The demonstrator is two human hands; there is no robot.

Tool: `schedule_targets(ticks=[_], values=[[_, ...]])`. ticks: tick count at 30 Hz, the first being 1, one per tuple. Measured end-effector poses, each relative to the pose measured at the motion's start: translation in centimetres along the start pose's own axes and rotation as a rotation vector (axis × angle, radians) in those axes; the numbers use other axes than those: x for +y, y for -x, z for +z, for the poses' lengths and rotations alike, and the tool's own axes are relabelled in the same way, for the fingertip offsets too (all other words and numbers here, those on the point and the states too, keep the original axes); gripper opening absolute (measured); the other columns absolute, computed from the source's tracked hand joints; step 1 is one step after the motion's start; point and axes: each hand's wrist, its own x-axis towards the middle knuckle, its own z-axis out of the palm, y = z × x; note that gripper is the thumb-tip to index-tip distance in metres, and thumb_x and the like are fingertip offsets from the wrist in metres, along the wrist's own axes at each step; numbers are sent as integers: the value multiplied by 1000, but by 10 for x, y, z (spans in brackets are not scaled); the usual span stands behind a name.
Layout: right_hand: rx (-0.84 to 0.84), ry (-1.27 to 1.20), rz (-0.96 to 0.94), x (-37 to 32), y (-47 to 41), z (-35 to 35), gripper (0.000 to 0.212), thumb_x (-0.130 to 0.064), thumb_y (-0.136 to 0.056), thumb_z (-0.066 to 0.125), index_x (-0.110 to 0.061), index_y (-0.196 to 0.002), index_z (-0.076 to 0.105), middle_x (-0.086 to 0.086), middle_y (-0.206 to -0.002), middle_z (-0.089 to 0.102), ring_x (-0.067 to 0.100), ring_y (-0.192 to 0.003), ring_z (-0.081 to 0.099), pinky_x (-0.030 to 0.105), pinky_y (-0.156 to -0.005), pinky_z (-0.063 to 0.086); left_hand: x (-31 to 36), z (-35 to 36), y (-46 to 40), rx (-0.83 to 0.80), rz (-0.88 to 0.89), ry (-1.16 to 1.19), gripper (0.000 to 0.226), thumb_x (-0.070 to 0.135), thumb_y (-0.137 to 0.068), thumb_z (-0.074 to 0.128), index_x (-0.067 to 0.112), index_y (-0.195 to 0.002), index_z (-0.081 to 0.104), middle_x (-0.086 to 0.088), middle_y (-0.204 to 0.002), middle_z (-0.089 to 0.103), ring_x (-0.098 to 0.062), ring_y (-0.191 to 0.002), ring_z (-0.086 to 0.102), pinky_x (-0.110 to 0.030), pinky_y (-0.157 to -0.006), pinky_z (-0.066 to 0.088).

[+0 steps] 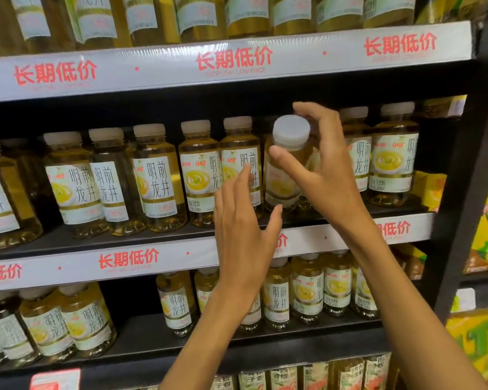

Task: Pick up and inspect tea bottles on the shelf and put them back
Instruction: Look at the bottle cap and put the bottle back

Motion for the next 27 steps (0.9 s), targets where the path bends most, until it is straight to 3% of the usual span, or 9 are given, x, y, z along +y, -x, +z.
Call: schedule_targets(ticks=[4, 9, 13, 15, 18, 21, 23, 27], values=[[-127, -165, 89, -3, 12, 1, 42, -20, -87, 68, -6, -123, 51, -9, -113, 54, -4, -106, 52, 12, -87, 44, -2, 1, 1, -95, 20, 106, 72, 18, -83, 72, 11, -144, 34, -5, -139, 44, -17, -132, 39, -41, -110, 37], [9, -222, 49, -18, 15, -6, 30, -13, -89, 65, 5, -111, 56, 0, -103, 59, 0, -97, 57, 14, -82, 45, 3, -1, 4, -166, 58, 180, 75, 30, -82, 72, 12, -144, 34, -2, -143, 40, -13, -135, 35, -38, -111, 36], [69, -421, 122, -36, 20, -21, 28, -17, -92, 62, 3, -110, 59, 2, -102, 66, 9, -97, 64, 19, -80, 50, 7, -10, 7, -234, 11, 328, 81, 50, -78, 68, 18, -144, 33, 1, -140, 44, -13, -131, 42, -40, -103, 44], [71, -588, 233, -45, 22, -25, 34, -25, -92, 60, 4, -111, 58, 1, -101, 69, 19, -100, 67, 28, -82, 54, 12, -16, 12, -261, -74, 438, 76, 58, -75, 62, 26, -139, 37, 8, -132, 52, -8, -122, 52, -33, -95, 51], [9, -711, 408, -49, 25, -27, 29, -28, -91, 58, -4, -106, 63, 2, -99, 72, 22, -101, 68, 30, -82, 56, 16, -26, 24, -265, -123, 498, 52, 62, -72, 62, 38, -117, 51, 21, -108, 64, 6, -99, 62, -11, -75, 52], [-130, -793, 560, -47, 34, -24, 23, -37, -88, 57, -17, -92, 68, 5, -97, 73, 24, -100, 68, 34, -84, 57, 19, -33, 43, -311, -225, 544, 41, 66, -69, 59, 41, -101, 56, 26, -99, 66, 8, -90, 64, -8, -66, 50], [-197, -878, 630, -45, 40, -21, 35, -43, -89, 50, -14, -102, 65, 7, -104, 73, 24, -103, 68, 34, -85, 56, 19, -37, 55, -401, -370, 711, 40, 65, -71, 57, 38, -101, 62, 24, -98, 70, 5, -92, 66, -10, -68, 52], [-247, -1127, 752, -44, 53, -11, 43, -44, -94, 40, -10, -114, 59, 8, -103, 73, 22, -98, 69, 31, -82, 56, 15, -46, 78, -619, -635, 943, 51, 77, -64, 53, 47, -102, 70, 11, -108, 73, -10, -102, 68, -37, -93, 52]])
